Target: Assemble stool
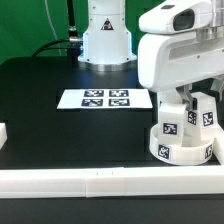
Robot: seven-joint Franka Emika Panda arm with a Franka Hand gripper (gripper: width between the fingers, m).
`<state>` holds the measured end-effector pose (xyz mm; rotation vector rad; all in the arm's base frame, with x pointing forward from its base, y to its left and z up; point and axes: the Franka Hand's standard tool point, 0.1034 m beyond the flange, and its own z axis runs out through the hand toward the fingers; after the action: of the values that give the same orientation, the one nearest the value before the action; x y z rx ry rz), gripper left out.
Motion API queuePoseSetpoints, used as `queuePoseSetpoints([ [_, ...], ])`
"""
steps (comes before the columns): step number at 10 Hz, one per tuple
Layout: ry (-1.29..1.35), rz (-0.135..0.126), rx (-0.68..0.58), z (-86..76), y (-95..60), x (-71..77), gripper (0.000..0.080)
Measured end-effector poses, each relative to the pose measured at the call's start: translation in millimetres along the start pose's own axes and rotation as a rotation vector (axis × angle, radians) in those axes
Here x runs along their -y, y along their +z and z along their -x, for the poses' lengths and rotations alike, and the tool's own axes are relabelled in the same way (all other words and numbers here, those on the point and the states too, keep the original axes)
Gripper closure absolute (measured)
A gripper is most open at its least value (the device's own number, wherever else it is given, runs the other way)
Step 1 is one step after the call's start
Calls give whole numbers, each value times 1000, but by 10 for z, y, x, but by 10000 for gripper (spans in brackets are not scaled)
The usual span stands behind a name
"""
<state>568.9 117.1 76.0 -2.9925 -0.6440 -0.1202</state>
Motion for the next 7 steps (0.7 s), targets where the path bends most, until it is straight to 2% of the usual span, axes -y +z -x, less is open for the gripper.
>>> queuePoseSetpoints([
  [4,192,-3,-1,-1,-1,4,463],
  [7,631,-9,-3,5,-2,33,463],
])
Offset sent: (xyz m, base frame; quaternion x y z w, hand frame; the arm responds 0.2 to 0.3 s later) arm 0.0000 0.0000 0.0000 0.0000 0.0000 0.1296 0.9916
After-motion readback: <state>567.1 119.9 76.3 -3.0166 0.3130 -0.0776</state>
